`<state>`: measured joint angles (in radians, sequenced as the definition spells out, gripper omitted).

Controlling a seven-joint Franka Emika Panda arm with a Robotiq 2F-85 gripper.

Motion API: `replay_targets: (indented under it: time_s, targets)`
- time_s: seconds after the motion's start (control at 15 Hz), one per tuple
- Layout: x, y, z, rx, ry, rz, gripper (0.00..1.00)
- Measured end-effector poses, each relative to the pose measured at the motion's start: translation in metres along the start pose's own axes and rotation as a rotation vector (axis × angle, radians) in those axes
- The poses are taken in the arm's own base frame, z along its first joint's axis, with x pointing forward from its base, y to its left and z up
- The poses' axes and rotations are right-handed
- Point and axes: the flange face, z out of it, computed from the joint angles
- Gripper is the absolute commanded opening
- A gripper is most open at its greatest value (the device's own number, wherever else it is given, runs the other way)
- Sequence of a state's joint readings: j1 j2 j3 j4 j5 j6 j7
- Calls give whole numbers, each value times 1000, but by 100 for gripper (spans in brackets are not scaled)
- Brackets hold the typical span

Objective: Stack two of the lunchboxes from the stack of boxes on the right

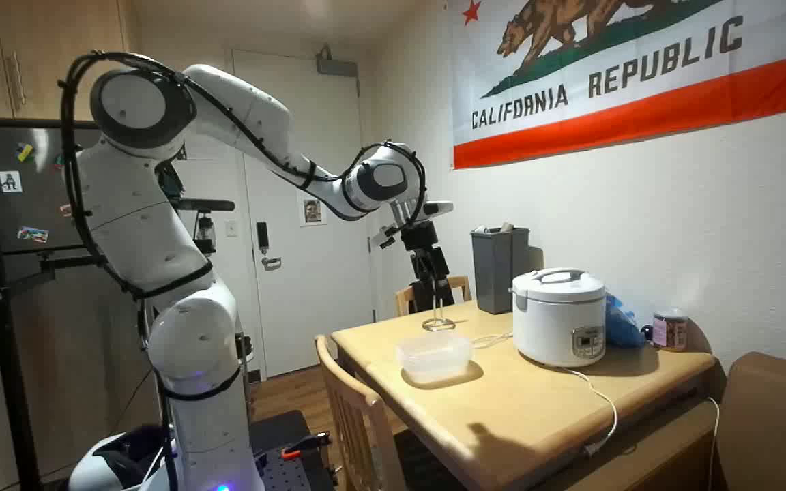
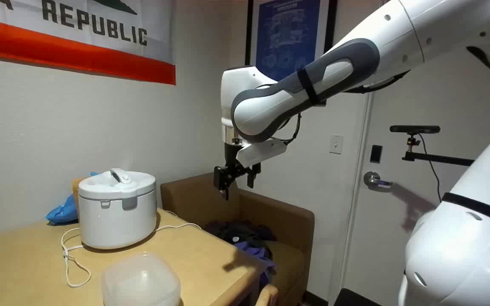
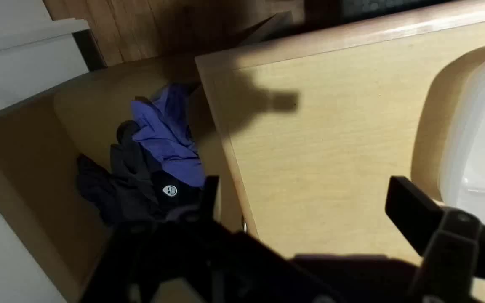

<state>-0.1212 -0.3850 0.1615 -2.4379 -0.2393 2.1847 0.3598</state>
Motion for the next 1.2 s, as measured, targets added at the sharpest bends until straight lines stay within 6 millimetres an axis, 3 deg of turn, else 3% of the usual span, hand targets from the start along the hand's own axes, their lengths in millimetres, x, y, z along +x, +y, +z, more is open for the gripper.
replay_targets:
  time_s: [0.27,0.73,1.2]
  targets:
    - [0,-5,-1,4,2,-11,100]
    - [16,-57,-28,82,35,-90,100]
    - [18,-61,-27,86,34,-96,100]
